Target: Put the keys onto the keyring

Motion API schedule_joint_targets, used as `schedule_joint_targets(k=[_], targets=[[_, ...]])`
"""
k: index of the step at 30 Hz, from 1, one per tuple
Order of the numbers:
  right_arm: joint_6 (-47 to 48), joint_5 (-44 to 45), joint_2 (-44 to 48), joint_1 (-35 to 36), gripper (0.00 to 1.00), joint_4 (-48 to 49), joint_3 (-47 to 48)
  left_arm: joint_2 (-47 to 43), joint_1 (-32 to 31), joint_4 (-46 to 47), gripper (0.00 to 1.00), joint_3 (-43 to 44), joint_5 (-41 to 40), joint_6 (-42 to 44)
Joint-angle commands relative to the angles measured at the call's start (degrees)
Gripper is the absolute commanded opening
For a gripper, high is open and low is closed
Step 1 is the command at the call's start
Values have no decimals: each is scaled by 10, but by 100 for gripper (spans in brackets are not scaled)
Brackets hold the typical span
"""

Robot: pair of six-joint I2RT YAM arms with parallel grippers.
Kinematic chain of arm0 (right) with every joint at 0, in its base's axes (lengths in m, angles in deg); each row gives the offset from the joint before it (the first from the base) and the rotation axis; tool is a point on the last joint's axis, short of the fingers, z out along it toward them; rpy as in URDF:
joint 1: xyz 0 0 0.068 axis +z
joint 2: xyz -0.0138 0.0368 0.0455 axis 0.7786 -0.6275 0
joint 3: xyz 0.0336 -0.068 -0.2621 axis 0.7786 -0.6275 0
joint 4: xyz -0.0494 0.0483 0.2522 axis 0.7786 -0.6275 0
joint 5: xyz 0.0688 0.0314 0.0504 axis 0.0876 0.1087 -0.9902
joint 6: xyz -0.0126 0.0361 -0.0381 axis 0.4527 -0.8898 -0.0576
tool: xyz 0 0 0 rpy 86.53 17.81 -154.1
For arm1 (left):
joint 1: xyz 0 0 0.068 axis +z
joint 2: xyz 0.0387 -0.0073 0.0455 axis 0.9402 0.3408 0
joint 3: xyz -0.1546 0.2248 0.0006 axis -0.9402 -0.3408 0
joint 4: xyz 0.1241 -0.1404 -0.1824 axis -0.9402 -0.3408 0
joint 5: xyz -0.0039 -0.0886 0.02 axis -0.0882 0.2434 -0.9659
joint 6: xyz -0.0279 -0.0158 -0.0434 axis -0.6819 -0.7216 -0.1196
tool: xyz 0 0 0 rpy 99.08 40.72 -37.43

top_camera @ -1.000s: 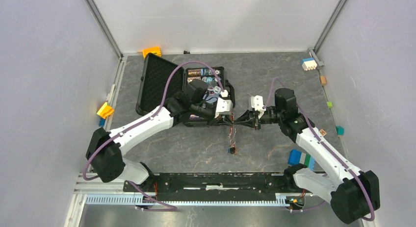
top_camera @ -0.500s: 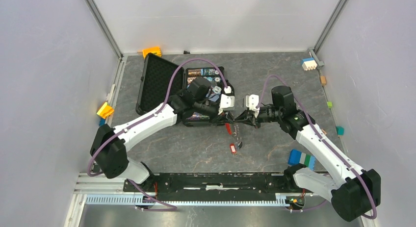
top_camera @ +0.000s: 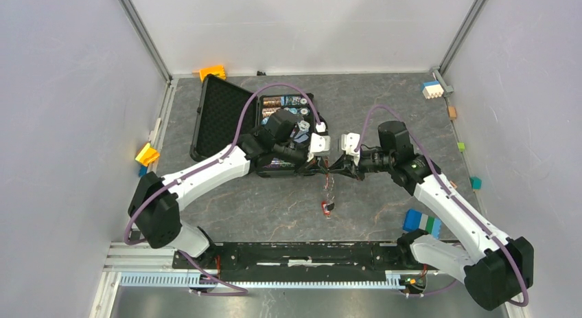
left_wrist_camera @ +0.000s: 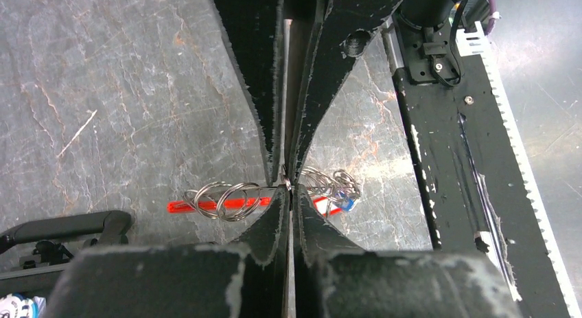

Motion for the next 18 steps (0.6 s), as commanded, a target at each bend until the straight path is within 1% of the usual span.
schedule_joint_targets(k=[1, 3, 6, 9, 11, 15, 18], targets=[[-32, -6, 21, 7, 19, 60, 9, -31, -4, 84, 2, -21, 39, -39], [-42, -15, 31, 5, 25, 70, 3, -41, 4, 118, 2, -43, 64, -56], [-45, -49, 44, -1, 30, 79, -6, -53, 13, 176, 2, -81, 101, -77], [-43, -74, 53, -7, 31, 82, -15, -62, 19, 247, 2, -116, 120, -120], [-43, -90, 55, -12, 28, 82, -19, -65, 22, 292, 2, -136, 132, -147], [-39, -138, 58, -23, 24, 83, -27, -68, 24, 363, 2, -165, 144, -190], [-37, -162, 62, -31, 24, 81, -33, -67, 27, 404, 2, -180, 146, -212]])
